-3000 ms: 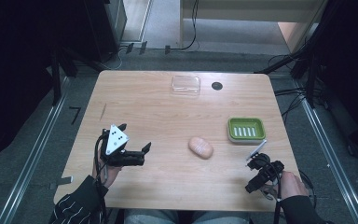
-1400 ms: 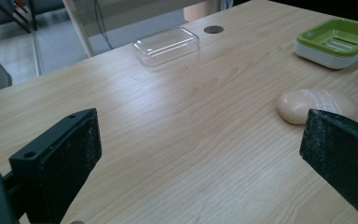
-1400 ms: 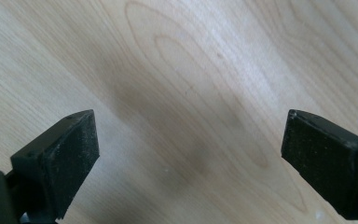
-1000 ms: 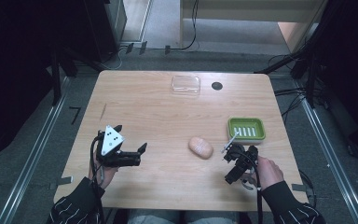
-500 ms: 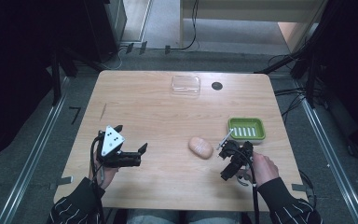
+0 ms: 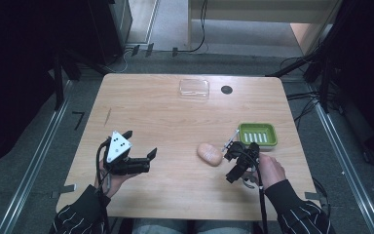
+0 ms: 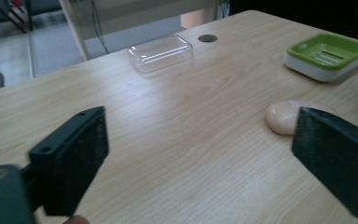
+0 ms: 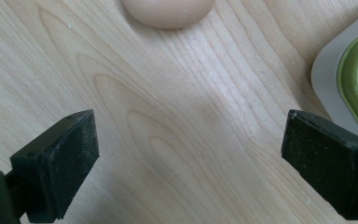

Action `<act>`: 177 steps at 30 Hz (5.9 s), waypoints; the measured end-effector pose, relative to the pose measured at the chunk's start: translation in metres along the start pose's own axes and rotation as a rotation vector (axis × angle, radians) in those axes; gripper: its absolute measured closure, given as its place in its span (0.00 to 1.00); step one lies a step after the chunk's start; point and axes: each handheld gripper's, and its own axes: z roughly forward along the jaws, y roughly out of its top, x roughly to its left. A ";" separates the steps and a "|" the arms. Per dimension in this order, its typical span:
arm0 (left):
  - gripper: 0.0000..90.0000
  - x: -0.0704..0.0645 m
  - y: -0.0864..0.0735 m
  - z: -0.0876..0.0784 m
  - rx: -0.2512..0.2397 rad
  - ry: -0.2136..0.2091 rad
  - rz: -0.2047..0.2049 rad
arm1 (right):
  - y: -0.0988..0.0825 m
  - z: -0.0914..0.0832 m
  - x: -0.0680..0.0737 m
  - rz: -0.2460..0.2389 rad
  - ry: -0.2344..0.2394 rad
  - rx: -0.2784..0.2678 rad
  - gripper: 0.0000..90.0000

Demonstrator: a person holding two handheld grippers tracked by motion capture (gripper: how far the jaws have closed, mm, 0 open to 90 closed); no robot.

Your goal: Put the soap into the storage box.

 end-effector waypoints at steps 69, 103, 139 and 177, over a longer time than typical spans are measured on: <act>0.14 -0.004 0.001 -0.001 0.012 -0.022 -0.011 | 0.084 0.030 0.003 -0.155 0.071 0.024 0.14; 0.09 -0.009 0.000 0.002 0.043 -0.020 0.014 | 0.096 0.040 0.001 -0.150 0.065 0.044 0.23; 0.10 -0.008 -0.002 0.002 0.069 -0.057 0.043 | 0.087 0.021 -0.004 -0.212 0.087 0.054 0.37; 0.10 -0.009 -0.002 0.004 0.078 -0.063 0.056 | 0.054 0.000 -0.026 -0.266 0.088 0.069 0.37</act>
